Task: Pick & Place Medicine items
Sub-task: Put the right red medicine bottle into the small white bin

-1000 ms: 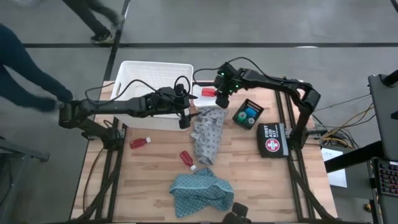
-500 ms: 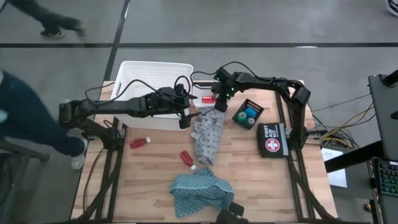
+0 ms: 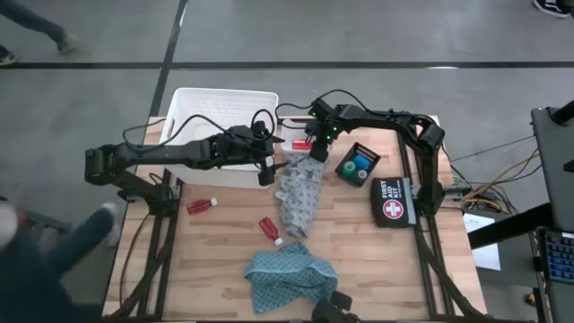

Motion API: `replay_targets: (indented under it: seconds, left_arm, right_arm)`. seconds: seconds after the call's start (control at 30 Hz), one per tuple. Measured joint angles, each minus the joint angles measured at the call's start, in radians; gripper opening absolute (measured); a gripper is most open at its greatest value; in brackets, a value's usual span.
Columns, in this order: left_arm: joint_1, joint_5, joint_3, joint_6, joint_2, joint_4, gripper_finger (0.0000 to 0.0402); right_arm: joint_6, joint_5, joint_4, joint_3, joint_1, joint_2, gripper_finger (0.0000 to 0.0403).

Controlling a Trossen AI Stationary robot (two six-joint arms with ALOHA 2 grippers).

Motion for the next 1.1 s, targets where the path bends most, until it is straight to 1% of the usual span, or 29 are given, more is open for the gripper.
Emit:
replay_targets:
  seconds: [0.4, 0.47, 0.73, 1.1]
  left_arm:
    - [0.0, 0.0, 0.0, 0.0, 0.0, 0.0, 0.0347]
    - [0.0, 0.0, 0.0, 0.0, 0.0, 0.0, 0.0347]
    - [0.0, 0.0, 0.0, 0.0, 0.0, 0.0, 0.0347]
    - [0.0, 0.0, 0.0, 0.0, 0.0, 0.0, 0.0347]
  right_arm:
    - [0.002, -0.002, 0.004, -0.003, 0.0, -0.001, 0.0144]
    - [0.0, -0.02, 0.004, -0.003, 0.0, -0.001, 0.0149]
    - [0.003, -0.022, 0.002, -0.003, 0.001, -0.002, 0.0167]
    - [0.022, -0.026, -0.001, -0.003, 0.001, -0.003, 0.0163]
